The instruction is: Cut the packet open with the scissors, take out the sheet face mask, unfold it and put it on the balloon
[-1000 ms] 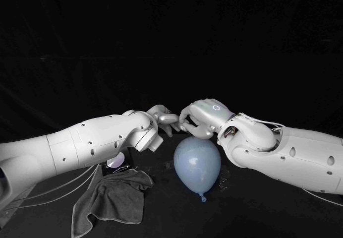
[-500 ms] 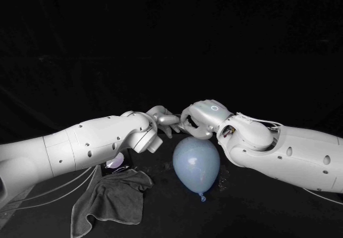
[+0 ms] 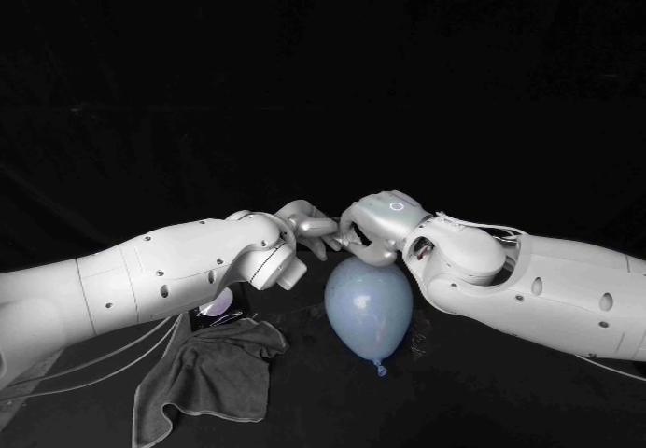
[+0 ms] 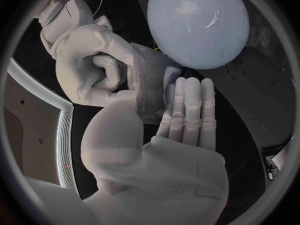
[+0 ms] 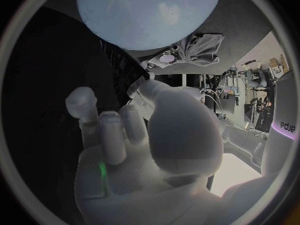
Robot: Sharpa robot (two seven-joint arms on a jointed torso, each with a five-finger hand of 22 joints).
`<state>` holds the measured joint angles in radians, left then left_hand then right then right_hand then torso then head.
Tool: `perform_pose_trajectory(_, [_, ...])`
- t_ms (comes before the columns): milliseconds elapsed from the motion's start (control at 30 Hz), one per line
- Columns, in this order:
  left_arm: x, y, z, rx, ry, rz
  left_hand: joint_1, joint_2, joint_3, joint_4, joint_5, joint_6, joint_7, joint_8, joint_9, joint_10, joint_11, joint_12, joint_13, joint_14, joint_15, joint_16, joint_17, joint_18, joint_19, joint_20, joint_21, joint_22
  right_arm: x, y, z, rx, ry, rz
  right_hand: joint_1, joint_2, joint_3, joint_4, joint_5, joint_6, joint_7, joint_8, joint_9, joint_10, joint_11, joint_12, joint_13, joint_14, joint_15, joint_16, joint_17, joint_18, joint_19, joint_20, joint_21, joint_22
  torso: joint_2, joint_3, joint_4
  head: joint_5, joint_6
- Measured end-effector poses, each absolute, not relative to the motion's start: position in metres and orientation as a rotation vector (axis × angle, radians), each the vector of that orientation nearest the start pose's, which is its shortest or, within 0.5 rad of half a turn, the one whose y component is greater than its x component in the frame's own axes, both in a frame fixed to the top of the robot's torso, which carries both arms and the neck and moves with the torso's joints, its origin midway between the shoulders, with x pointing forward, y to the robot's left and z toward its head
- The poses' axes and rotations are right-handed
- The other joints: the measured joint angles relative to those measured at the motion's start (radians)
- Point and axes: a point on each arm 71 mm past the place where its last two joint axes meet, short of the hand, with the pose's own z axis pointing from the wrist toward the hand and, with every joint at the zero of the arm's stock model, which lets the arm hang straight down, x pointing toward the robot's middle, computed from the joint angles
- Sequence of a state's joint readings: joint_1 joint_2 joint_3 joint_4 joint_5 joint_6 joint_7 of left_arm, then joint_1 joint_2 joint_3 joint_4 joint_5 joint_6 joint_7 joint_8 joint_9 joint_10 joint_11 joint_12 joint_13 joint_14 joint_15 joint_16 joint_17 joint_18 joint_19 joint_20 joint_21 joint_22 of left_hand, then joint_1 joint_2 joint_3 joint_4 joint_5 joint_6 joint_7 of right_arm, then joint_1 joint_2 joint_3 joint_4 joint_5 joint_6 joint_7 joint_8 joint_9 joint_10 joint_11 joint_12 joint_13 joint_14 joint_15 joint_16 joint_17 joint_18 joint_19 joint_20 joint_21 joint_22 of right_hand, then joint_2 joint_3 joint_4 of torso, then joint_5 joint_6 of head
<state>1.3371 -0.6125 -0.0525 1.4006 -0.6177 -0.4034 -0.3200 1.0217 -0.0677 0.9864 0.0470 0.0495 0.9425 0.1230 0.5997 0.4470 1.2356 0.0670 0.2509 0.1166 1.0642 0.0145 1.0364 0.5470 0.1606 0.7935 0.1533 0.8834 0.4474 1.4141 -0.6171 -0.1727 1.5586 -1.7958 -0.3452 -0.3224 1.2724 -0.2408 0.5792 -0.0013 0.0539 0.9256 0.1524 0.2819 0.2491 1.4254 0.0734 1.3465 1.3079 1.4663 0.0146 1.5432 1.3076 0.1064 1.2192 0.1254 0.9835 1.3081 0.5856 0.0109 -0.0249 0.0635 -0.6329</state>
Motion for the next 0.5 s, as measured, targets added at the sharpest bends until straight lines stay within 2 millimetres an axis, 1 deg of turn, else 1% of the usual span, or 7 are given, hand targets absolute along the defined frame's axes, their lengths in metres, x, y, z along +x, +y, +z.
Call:
perform_pose_trajectory(33, [0.5267, 0.1361, -0.1489, -0.729, 1.844, -0.901, 0.010, 0.010, -0.008, 0.008, 0.000, -0.008, 0.003, 0.000, 0.006, -0.025, 0.007, -0.009, 0.000, -0.024, 0.006, -0.009, -0.006, 0.000, -0.013, 0.007, -0.014, -0.009, 0.4818, -0.0826, -0.1179, -0.540, 1.386, 0.496, 0.000, 0.000, 0.000, 0.000, 0.000, 0.003, 0.001, 0.000, 0.000, 0.000, 0.000, 0.000, 0.000, 0.000, 0.000, 0.000, 0.000, 0.000, 0.000, 0.000, 0.000, 0.000, 0.000, 0.0000, 0.0000, 0.000, 0.000])
perform_pose_trajectory(100, [0.5262, 0.1361, -0.1491, -0.737, 1.846, -0.908, 0.024, 0.013, -0.014, 0.014, 0.000, -0.011, 0.004, 0.000, 0.009, -0.045, 0.013, -0.013, 0.000, -0.045, 0.013, -0.018, -0.013, 0.000, -0.024, 0.016, -0.029, -0.018, 0.4819, -0.0821, -0.1183, -0.544, 1.391, 0.487, 0.000, 0.000, -0.002, 0.002, 0.000, 0.003, 0.001, 0.000, -0.001, 0.000, 0.000, 0.000, 0.000, 0.000, 0.000, 0.000, 0.001, 0.000, 0.000, 0.000, 0.000, 0.000, 0.000, 0.0001, 0.0001, -0.002, 0.000])
perform_pose_trajectory(167, [0.5259, 0.1362, -0.1493, -0.744, 1.847, -0.913, 0.031, 0.011, -0.015, 0.015, 0.000, -0.014, 0.004, -0.001, 0.015, -0.053, 0.019, -0.019, 0.000, -0.055, 0.016, -0.018, -0.018, 0.000, -0.027, 0.020, -0.036, -0.023, 0.4820, -0.0817, -0.1185, -0.546, 1.395, 0.478, 0.000, 0.000, -0.009, 0.009, 0.000, 0.006, 0.003, 0.000, -0.002, 0.000, 0.000, 0.000, -0.001, 0.000, 0.000, -0.001, 0.001, 0.000, 0.000, 0.000, 0.000, 0.000, 0.000, 0.0005, 0.0000, -0.003, 0.000])
perform_pose_trajectory(267, [0.5253, 0.1363, -0.1498, -0.756, 1.849, -0.921, 0.035, 0.012, -0.015, 0.015, 0.000, -0.016, 0.006, -0.001, 0.021, -0.060, 0.019, -0.019, 0.000, -0.057, 0.018, -0.022, -0.021, 0.000, -0.027, 0.020, -0.036, -0.026, 0.4823, -0.0816, -0.1188, -0.545, 1.400, 0.464, 0.000, 0.000, -0.021, 0.021, 0.000, 0.019, 0.003, 0.000, -0.003, 0.000, 0.000, 0.000, -0.001, 0.000, 0.000, -0.004, 0.001, 0.000, 0.000, 0.000, 0.000, 0.000, 0.000, 0.0006, 0.0000, -0.005, 0.000])
perform_pose_trajectory(367, [0.5247, 0.1362, -0.1499, -0.767, 1.851, -0.930, 0.038, 0.014, -0.015, 0.015, 0.000, -0.017, 0.005, 0.001, 0.023, -0.066, 0.021, -0.024, -0.001, -0.057, 0.018, -0.022, -0.024, 0.000, -0.027, 0.020, -0.036, -0.028, 0.4824, -0.0819, -0.1187, -0.540, 1.401, 0.450, -0.016, 0.000, -0.041, 0.041, 0.000, 0.038, -0.001, 0.000, -0.003, 0.000, 0.000, 0.002, -0.001, 0.000, 0.000, -0.004, 0.001, 0.000, 0.000, 0.000, 0.000, -0.001, 0.000, 0.0008, -0.0001, -0.007, 0.001])
perform_pose_trajectory(400, [0.5246, 0.1361, -0.1500, -0.769, 1.851, -0.932, 0.045, 0.012, -0.015, 0.015, -0.001, -0.017, 0.005, 0.001, 0.026, -0.069, 0.021, -0.028, -0.002, -0.060, 0.021, -0.022, -0.025, 0.000, -0.027, 0.020, -0.038, -0.028, 0.4824, -0.0822, -0.1186, -0.538, 1.401, 0.446, -0.023, 0.000, -0.048, 0.048, 0.000, 0.042, -0.005, 0.000, -0.003, 0.000, 0.000, 0.007, -0.001, 0.000, 0.000, -0.004, 0.001, 0.000, 0.000, 0.000, 0.004, -0.001, 0.000, 0.0008, -0.0001, -0.007, 0.001])
perform_pose_trajectory(500, [0.5240, 0.1356, -0.1498, -0.776, 1.853, -0.939, 0.047, 0.012, -0.015, 0.015, -0.003, -0.016, 0.007, 0.002, 0.030, -0.075, 0.026, -0.037, -0.005, -0.061, 0.021, -0.022, -0.028, 0.000, -0.031, 0.024, -0.040, -0.030, 0.4823, -0.0834, -0.1185, -0.527, 1.400, 0.432, -0.046, 0.001, -0.075, 0.079, 0.000, 0.059, -0.008, 0.008, -0.005, 0.004, -0.004, 0.010, 0.000, 0.000, 0.000, 0.001, 0.000, 0.000, 0.010, -0.002, 0.017, -0.001, 0.000, 0.0008, -0.0001, -0.009, 0.001])
